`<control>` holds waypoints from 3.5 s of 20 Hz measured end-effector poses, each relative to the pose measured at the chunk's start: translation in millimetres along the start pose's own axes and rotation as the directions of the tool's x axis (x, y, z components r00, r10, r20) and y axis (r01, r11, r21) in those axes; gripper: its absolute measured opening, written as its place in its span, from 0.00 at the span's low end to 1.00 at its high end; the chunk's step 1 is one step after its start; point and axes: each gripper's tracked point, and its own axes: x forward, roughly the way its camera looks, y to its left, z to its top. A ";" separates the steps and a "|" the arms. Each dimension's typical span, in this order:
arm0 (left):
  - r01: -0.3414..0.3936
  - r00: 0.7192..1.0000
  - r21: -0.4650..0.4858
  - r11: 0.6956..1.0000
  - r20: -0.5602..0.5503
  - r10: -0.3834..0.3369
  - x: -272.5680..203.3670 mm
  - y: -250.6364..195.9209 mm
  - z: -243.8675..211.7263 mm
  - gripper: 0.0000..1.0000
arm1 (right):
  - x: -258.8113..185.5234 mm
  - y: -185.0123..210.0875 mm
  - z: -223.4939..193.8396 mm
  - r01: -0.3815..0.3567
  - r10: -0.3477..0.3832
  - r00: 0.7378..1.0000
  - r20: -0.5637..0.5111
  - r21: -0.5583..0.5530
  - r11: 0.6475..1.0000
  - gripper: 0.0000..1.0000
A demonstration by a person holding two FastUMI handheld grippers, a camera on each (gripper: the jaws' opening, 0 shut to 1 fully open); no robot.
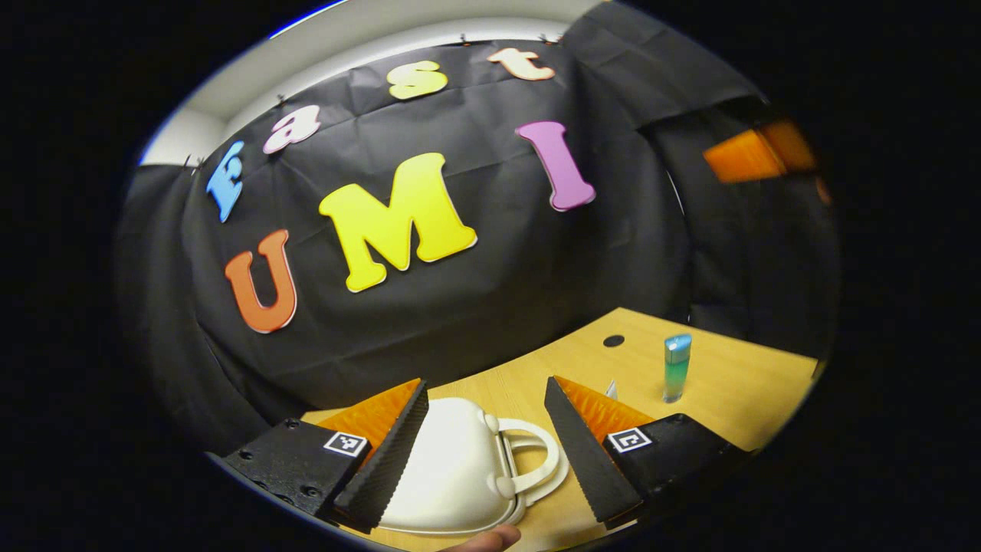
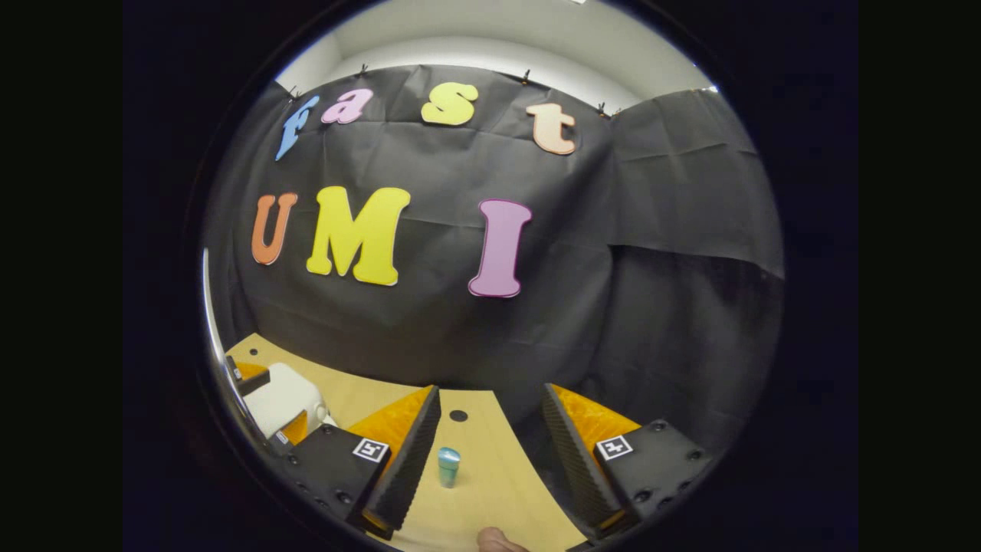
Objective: First open the suitcase, pack the skin care products into it, and then close the suitcase.
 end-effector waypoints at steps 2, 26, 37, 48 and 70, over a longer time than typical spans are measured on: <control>0.020 1.000 0.104 0.994 -0.001 -0.020 4.9 -16.2 -18.6 0.97 | -2.8 -9.0 -0.4 0.016 -0.016 1.000 0.001 0.014 1.000 0.80; 0.102 0.950 0.691 0.716 -0.280 0.135 52.7 -47.5 -129.0 0.22 | 21.6 -27.5 -65.7 -0.144 0.145 0.979 -0.143 0.017 0.989 0.80; 0.097 0.942 0.563 0.821 -0.317 0.106 40.2 -12.9 -86.3 0.03 | 3.0 -34.1 -38.5 -0.056 0.059 0.994 -0.093 0.034 0.998 0.80; -0.084 0.928 0.274 0.958 -0.330 0.175 19.1 132.2 -16.1 0.03 | 0.1 1.8 -29.1 -0.058 0.064 0.993 -0.100 0.061 0.996 0.80; -0.211 0.868 0.177 0.961 -0.418 0.267 -15.2 384.1 -190.3 0.03 | -10.2 124.8 -28.2 -0.144 0.137 0.977 -0.165 -0.035 0.989 0.80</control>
